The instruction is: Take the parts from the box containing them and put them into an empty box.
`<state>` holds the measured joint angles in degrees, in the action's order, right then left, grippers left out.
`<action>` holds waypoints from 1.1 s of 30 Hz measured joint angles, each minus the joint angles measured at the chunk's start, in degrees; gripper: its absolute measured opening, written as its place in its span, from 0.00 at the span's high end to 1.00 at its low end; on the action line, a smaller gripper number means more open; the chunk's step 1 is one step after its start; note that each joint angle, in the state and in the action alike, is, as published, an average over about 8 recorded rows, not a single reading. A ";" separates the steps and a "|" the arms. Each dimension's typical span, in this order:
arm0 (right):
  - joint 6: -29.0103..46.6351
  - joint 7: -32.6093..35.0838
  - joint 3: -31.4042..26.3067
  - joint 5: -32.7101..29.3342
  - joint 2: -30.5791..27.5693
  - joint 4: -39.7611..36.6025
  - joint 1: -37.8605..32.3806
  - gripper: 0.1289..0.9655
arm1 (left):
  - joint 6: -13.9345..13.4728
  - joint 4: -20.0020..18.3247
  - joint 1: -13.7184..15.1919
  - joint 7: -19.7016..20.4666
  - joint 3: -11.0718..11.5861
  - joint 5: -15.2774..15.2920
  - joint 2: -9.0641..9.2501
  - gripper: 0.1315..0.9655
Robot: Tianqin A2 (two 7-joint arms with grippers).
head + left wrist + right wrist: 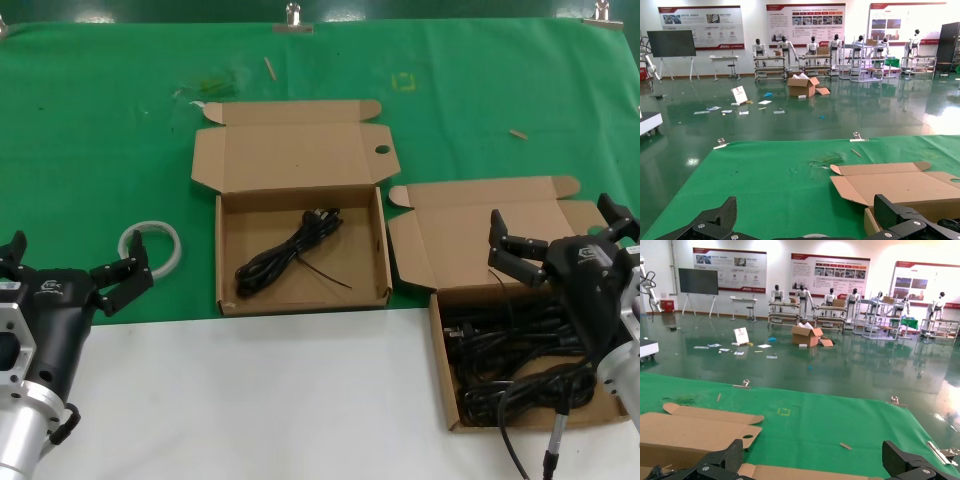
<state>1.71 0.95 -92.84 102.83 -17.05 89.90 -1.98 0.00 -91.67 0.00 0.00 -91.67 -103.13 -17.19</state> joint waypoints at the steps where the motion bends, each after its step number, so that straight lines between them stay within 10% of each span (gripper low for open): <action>1: 0.00 0.00 0.00 0.00 0.00 0.00 0.00 0.00 | 0.00 0.00 0.00 0.00 0.00 0.00 0.00 0.00; 33: 0.00 0.00 0.00 0.00 0.00 0.00 0.00 0.00 | 0.00 0.00 0.00 0.00 0.00 0.00 0.00 0.00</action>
<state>1.71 0.95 -92.84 102.83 -17.05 89.90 -1.98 0.00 -91.67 0.00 0.00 -91.67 -103.13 -17.19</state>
